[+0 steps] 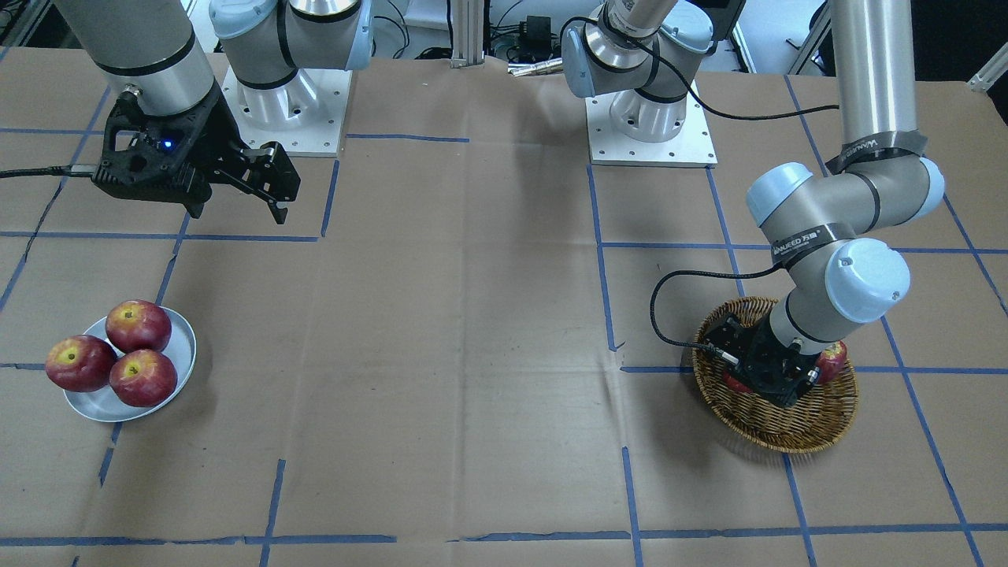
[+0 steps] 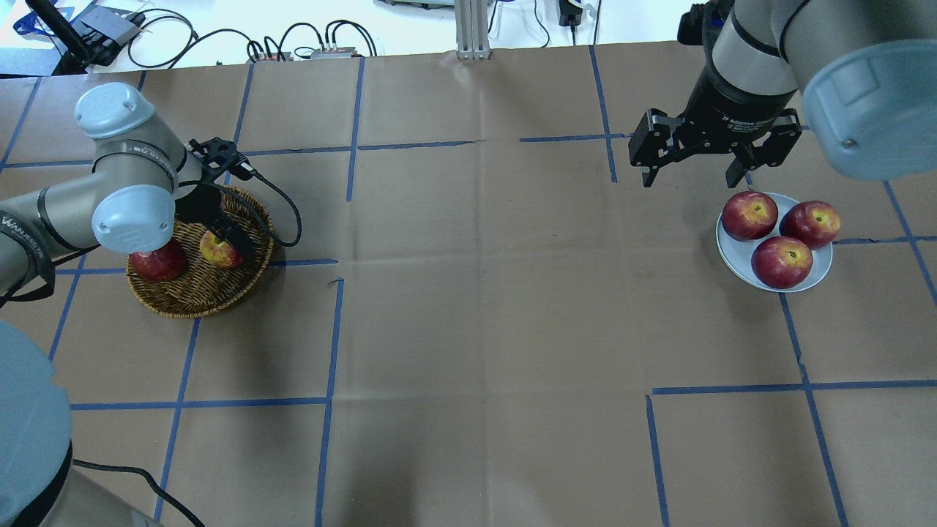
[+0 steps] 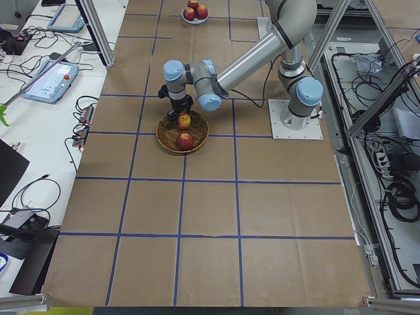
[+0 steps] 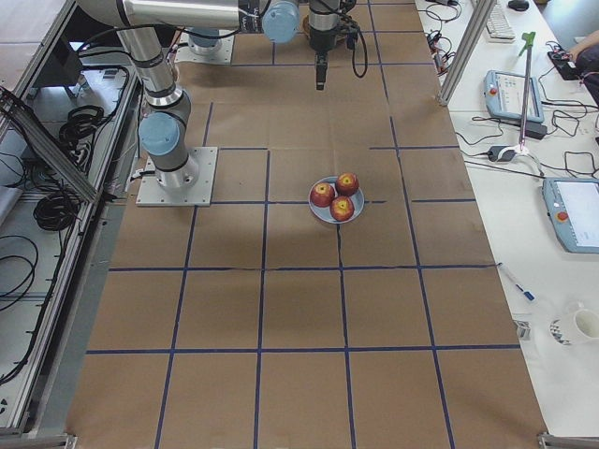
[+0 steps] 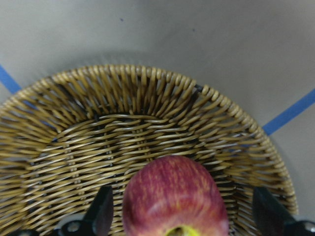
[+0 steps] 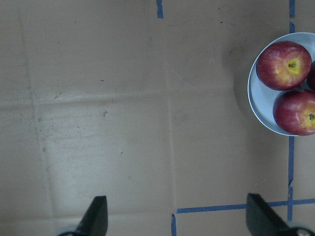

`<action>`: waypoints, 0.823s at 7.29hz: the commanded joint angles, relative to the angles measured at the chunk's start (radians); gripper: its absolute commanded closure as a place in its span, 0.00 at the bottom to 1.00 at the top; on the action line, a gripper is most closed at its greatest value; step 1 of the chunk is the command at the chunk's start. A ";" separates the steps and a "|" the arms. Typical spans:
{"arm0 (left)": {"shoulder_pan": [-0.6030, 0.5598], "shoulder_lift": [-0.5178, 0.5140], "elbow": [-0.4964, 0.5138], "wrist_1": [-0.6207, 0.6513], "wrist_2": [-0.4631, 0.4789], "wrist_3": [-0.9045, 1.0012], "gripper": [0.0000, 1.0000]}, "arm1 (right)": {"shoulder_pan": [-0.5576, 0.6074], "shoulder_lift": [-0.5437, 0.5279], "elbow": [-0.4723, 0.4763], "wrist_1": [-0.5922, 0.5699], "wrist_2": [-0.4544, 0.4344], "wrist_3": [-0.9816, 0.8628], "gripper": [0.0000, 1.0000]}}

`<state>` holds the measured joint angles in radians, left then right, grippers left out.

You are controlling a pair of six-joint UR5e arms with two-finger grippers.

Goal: Transfer apple from basket to plate
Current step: 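Lower the left gripper into the basket and grasp the yellow-topped red apple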

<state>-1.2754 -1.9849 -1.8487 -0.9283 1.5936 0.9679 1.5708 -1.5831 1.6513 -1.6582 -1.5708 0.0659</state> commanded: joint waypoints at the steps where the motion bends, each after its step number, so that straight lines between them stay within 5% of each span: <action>1: 0.001 -0.017 -0.012 -0.001 0.002 0.000 0.02 | 0.000 0.000 -0.001 0.000 0.000 0.000 0.00; 2: 0.002 -0.017 -0.006 -0.003 0.003 -0.001 0.19 | 0.000 0.000 -0.001 0.000 0.000 0.000 0.00; 3: 0.014 -0.018 -0.003 -0.004 0.005 -0.002 0.48 | 0.000 0.000 -0.001 0.000 0.000 0.000 0.00; 4: 0.028 -0.020 0.005 -0.004 0.003 0.000 0.61 | 0.000 0.000 0.001 0.002 0.000 0.000 0.00; 6: 0.002 0.012 0.029 -0.015 0.006 -0.023 0.69 | 0.000 0.000 -0.001 0.000 0.000 0.000 0.00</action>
<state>-1.2556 -1.9931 -1.8373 -0.9358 1.5984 0.9618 1.5708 -1.5830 1.6509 -1.6579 -1.5708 0.0660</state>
